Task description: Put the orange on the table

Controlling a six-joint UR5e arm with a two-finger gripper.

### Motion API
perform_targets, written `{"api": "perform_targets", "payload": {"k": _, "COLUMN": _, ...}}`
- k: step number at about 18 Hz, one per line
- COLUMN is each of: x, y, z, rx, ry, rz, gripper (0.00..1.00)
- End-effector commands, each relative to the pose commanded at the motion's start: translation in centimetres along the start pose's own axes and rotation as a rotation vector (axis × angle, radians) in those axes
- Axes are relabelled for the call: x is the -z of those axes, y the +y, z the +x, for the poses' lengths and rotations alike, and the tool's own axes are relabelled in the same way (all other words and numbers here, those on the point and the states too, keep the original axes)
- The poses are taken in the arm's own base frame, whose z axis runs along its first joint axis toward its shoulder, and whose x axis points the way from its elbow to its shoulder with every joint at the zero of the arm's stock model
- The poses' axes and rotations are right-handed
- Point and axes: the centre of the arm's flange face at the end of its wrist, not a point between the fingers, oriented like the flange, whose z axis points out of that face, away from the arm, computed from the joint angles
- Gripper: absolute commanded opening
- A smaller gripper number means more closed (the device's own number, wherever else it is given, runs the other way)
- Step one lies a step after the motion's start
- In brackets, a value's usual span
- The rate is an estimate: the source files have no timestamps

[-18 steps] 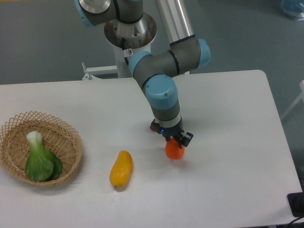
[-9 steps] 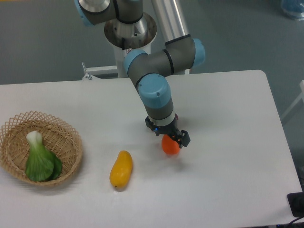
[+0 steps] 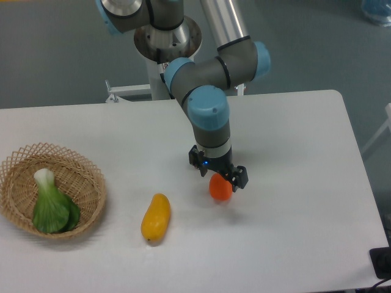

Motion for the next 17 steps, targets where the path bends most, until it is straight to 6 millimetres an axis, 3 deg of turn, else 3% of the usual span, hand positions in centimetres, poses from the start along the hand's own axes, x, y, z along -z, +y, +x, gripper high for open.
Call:
{"api": "perform_targets", "payload": {"k": 4, "x": 2.5, "y": -0.2, "z": -2.8, "rx": 0.020, "ry": -0.047, "rz": 0.021, "gripper": 1.00}}
{"api": "perform_targets", "payload": {"k": 10, "x": 2.7, "y": 2.0, "z": -5.8, "rx": 0.052, "ry": -0.025, "rz": -0.001, "gripper": 1.00}}
{"api": "perform_targets", "payload": {"k": 12, "x": 2.9, "y": 1.8, "z": -6.3, "rx": -0.056, "ry": -0.015, "rz": -0.007, "gripper": 1.00}}
{"api": "perform_targets", "payload": {"k": 17, "x": 2.7, "y": 2.0, "z": -6.1, "rx": -0.059, "ry": -0.012, "rz": -0.012, "gripper": 1.00}}
